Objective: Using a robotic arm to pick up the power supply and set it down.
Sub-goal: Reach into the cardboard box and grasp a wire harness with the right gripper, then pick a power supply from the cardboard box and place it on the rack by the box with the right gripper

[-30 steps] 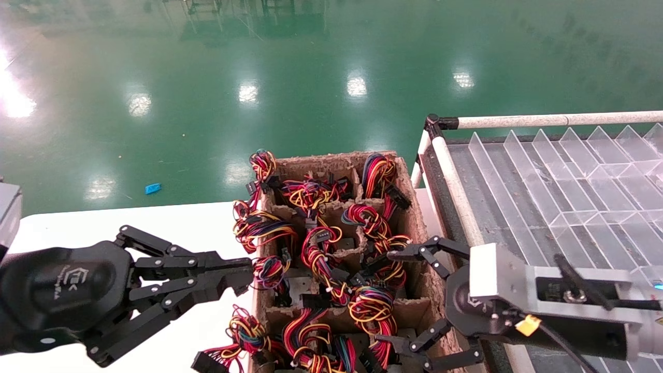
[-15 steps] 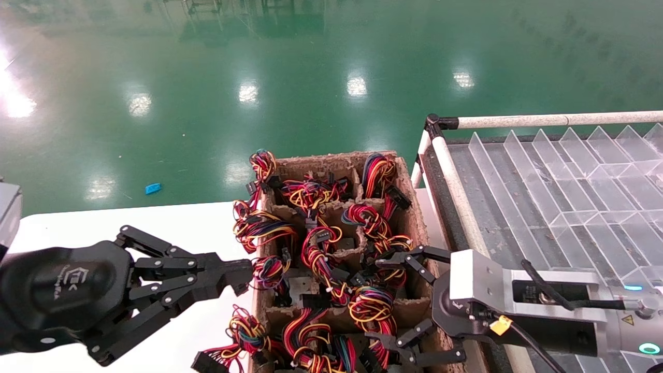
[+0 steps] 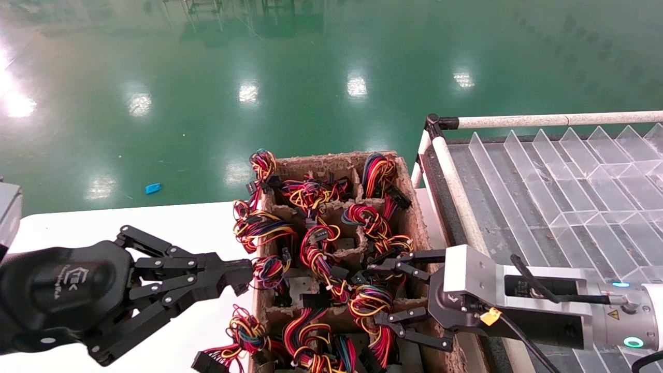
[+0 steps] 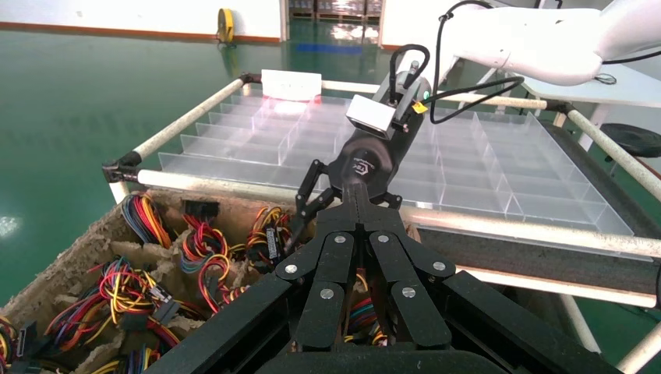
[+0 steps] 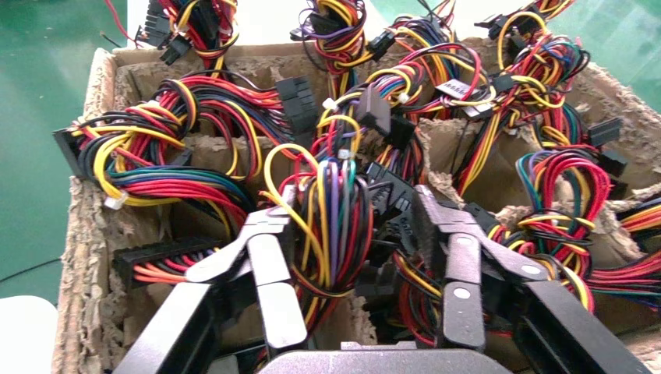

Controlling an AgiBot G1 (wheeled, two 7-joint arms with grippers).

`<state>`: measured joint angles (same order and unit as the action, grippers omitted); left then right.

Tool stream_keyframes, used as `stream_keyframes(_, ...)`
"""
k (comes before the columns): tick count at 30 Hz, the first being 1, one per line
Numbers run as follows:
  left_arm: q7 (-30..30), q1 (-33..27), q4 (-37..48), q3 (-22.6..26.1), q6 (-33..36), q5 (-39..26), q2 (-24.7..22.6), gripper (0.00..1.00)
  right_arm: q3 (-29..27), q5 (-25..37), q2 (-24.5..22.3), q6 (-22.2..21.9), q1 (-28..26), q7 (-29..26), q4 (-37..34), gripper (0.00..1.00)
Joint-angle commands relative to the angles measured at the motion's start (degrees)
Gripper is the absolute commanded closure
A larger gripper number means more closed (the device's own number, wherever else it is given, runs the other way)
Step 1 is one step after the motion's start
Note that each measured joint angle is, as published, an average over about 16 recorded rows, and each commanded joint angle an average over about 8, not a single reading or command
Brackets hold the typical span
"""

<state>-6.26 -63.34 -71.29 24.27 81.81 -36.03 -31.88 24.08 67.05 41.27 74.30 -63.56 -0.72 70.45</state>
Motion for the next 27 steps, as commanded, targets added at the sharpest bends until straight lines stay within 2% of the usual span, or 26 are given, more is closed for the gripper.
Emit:
stream_keyframes(1, 0.0, 0.0, 0.0, 0.0, 0.0, 0.0, 0.0, 1.00, 0.1, 0.1, 0.1, 0.2, -0.1, 0.1, -0.3, 1.00)
stream_keyframes(27, 0.0, 0.0, 0.0, 0.0, 0.0, 0.0, 0.0, 1.00, -0.2, 0.3, -2.1, 1.8, -1.3, -0.4, 4.1, 1.00)
